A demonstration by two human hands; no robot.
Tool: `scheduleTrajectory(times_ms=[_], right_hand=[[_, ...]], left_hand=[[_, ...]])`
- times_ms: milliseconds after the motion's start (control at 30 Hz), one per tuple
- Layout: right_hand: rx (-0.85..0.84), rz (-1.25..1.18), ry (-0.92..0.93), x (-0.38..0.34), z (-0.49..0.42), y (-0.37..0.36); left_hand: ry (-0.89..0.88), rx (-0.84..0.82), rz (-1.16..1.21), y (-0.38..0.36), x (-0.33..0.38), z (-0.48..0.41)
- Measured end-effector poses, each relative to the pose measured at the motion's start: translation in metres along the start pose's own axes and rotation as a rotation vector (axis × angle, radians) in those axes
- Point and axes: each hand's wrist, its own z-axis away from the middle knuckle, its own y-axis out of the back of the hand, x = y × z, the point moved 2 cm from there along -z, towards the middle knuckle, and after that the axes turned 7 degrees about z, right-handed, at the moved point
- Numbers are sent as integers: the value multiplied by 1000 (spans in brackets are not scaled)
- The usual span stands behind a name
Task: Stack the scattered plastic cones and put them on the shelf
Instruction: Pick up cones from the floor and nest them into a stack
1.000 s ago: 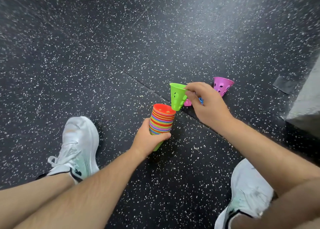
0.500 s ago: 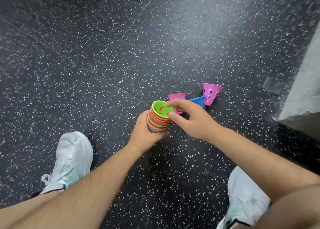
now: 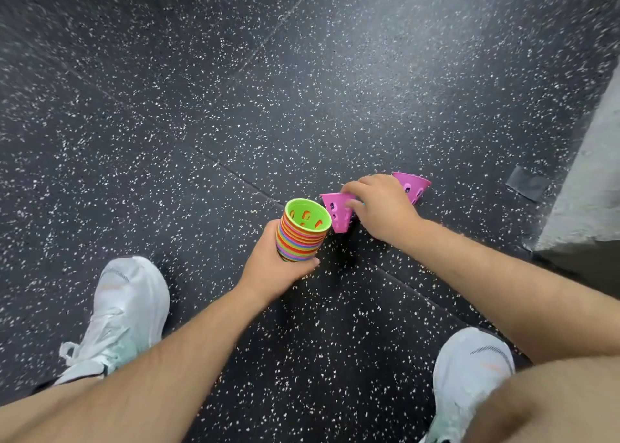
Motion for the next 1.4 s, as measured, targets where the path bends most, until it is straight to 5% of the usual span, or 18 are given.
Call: scheduleTrajectory(times_ms=[267,467,667,767,867,1133,1400], right_hand=[[407,-250,-101,10,21,39],[568,-284,0,9,48,58],[416,-297,168,-1,67,52],[195,-431,91,-5,83,48],[211,-517,-48,4,90,40],[100,-11,-59,35,76,-8],[351,-20,-20,38,80,-20]], left_hand=[[-11,1,27,-11,10,-8],[-24,-23,46,-33,17,-13],[-31,-31,51,-54,27,-14],[-39,-34,44,-61,31,-13],[-55,-30,26,-62,32,-16],[-39,-45,41,-60,33,-12],[-3,-46,61,-57,30,-11]])
